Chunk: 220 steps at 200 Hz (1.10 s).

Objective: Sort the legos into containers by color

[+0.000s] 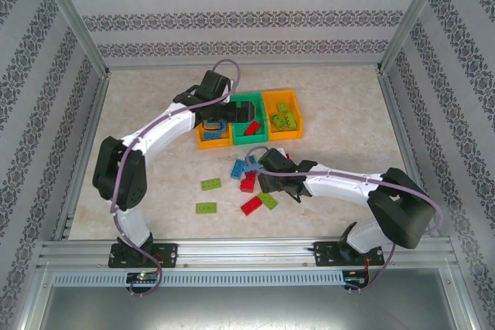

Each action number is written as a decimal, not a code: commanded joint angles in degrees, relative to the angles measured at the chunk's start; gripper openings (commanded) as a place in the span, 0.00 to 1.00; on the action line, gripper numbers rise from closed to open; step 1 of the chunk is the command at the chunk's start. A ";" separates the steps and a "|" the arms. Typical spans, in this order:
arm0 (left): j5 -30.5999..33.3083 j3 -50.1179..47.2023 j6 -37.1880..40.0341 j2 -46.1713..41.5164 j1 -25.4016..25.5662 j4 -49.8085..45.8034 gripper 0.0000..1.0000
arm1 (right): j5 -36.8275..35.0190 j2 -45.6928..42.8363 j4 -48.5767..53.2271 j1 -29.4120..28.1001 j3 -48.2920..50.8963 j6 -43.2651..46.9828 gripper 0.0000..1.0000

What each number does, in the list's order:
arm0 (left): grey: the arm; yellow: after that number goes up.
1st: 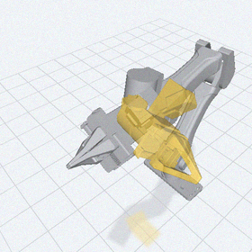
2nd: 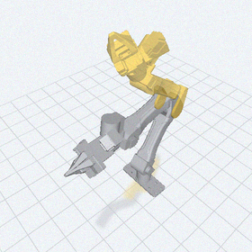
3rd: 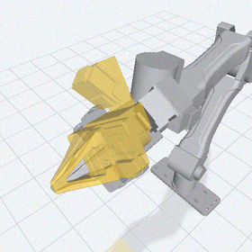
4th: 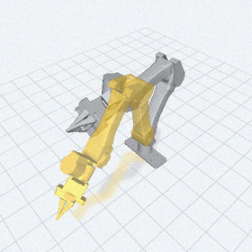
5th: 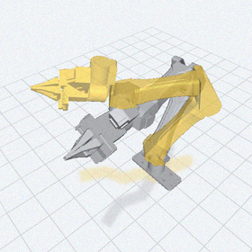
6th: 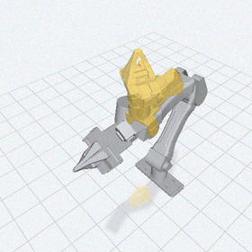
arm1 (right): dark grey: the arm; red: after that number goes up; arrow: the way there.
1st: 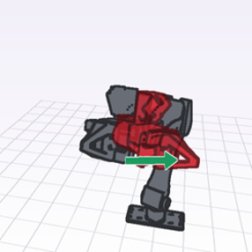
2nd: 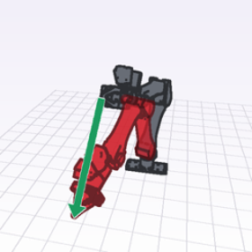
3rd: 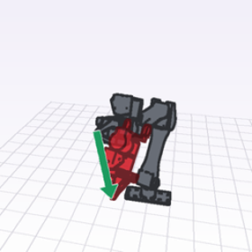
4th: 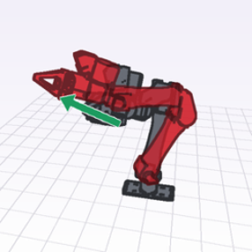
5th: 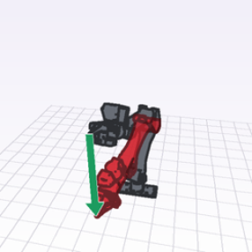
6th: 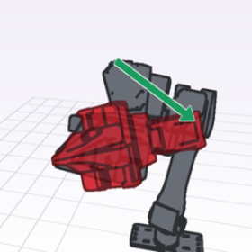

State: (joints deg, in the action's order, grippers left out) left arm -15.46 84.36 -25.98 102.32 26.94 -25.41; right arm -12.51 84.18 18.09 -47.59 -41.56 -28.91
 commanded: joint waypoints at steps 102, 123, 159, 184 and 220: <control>0.76 -13.74 -2.55 -10.18 -1.52 6.39 1.00 | 5.67 8.77 -1.26 0.63 -5.96 2.79 0.49; 1.24 -14.95 -2.59 -11.35 -1.97 6.08 1.00 | 4.90 8.99 -0.91 0.57 -6.16 2.01 0.38; 3.37 -17.58 -2.14 -13.71 -2.55 5.13 0.99 | 3.61 4.37 1.51 -0.72 -5.14 1.09 0.26; 5.31 -20.14 -1.85 -15.31 -3.19 4.31 0.99 | 4.18 -1.50 2.55 -0.67 -4.31 1.17 0.24; 7.92 -25.21 -2.32 -18.69 -3.91 3.08 0.99 | 9.85 -5.32 1.63 1.45 -9.86 4.11 0.24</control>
State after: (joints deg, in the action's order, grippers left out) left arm -10.83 62.17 -27.70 86.76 23.97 -20.97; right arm -6.42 79.96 19.81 -47.42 -46.89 -26.74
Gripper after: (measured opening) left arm 0.994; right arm 0.282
